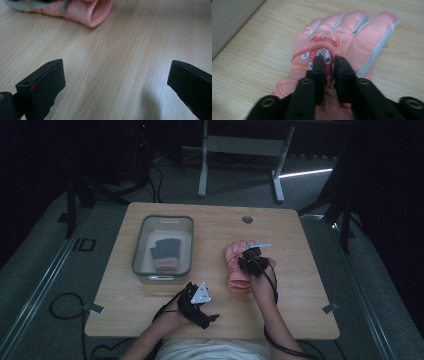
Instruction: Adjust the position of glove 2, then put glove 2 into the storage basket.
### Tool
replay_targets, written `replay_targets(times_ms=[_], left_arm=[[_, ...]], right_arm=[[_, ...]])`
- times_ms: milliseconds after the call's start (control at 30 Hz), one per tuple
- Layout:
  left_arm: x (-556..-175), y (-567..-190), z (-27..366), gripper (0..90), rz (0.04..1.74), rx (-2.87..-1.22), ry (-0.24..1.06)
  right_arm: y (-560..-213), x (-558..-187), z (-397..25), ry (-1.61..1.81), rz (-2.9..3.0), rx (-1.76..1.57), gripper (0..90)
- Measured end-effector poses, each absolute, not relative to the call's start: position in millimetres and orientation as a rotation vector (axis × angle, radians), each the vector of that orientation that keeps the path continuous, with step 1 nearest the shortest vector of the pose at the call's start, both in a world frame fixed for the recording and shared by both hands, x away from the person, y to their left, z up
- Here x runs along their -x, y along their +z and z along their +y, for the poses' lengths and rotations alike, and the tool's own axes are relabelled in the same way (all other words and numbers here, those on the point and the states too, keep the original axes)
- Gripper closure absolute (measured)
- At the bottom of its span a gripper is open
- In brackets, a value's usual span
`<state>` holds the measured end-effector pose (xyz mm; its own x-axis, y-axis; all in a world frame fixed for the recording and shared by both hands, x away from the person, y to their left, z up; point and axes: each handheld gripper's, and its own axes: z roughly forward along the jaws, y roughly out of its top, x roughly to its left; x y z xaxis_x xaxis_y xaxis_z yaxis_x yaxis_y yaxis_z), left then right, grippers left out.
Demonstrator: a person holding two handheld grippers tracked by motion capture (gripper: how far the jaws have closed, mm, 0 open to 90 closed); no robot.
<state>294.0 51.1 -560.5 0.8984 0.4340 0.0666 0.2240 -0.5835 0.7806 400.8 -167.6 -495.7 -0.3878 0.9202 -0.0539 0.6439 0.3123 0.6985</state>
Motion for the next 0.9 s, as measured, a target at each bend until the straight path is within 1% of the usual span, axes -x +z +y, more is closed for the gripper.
replay_targets(times_ms=[33, 100, 133, 233, 267, 367, 433, 533, 567, 700, 733, 800, 900], left_arm=[[-294.1, -559.2, 50.7, 1.0, 0.474, -2.19, 0.305], [-294.6, -555.2, 49.5, 1.0, 0.476, -2.156, 0.271], [-295.5, -548.9, 47.4, 1.6, 0.473, -2.124, 0.237], [-297.4, -540.3, 44.8, 2.7, 0.481, -2.094, 0.218], [-298.3, -535.4, 43.3, 2.7, 0.483, -2.083, 0.224], [-299.6, -521.6, 34.0, 2.8, 0.465, -2.108, 0.329], [-306.8, -511.5, 26.7, 2.8, 0.48, -2.107, 0.336], [-320.6, -497.0, 18.6, 3.7, 0.539, -2.103, 0.365], [-330.9, -487.1, 14.9, 4.2, 0.572, -2.095, 0.391], [-343.5, -479.0, 11.4, 5.5, 0.608, -2.077, 0.4], [-360.5, -472.2, 7.8, 5.5, 0.663, -2.068, 0.396], [-376.6, -468.4, 4.2, 7.7, 0.727, -2.05, 0.379], [-397.0, -470.3, -3.1, 12.2, 0.833, -2.075, 0.417]], right_arm=[[-491.2, -400.0, -168.3, 0.847, 2.15, -1.368, 70.7], [-487.2, -399.5, -169.5, 0.864, 2.156, -1.36, 69.7], [-479.4, -398.3, -172.7, 0.88, 2.149, -1.341, 66.9], [-470.0, -398.9, -179.2, 0.9, 2.147, -1.319, 65.3], [-466.3, -399.8, -182.6, 0.904, 2.14, -1.312, 65.3], [-458.9, -406.0, -193.6, 0.917, 2.125, -1.327, 65.3], [-457.8, -411.4, -198.8, 0.929, 2.122, -1.345, 65.1], [-459.0, -417.7, -201.2, 0.932, 2.125, -1.357, 64.4], [-461.1, -421.0, -201.1, 0.942, 2.134, -1.366, 62.8], [-464.9, -423.2, -201.0, 0.951, 2.148, -1.379, 61.4], [-467.6, -423.6, -201.0, 0.955, 2.153, -1.383, 60.2], [-479.2, -427.0, -202.6, 0.945, 2.177, -1.4, 57.3], [-488.9, -429.8, -207.9, 0.942, 2.191, -1.43, 55.2]])
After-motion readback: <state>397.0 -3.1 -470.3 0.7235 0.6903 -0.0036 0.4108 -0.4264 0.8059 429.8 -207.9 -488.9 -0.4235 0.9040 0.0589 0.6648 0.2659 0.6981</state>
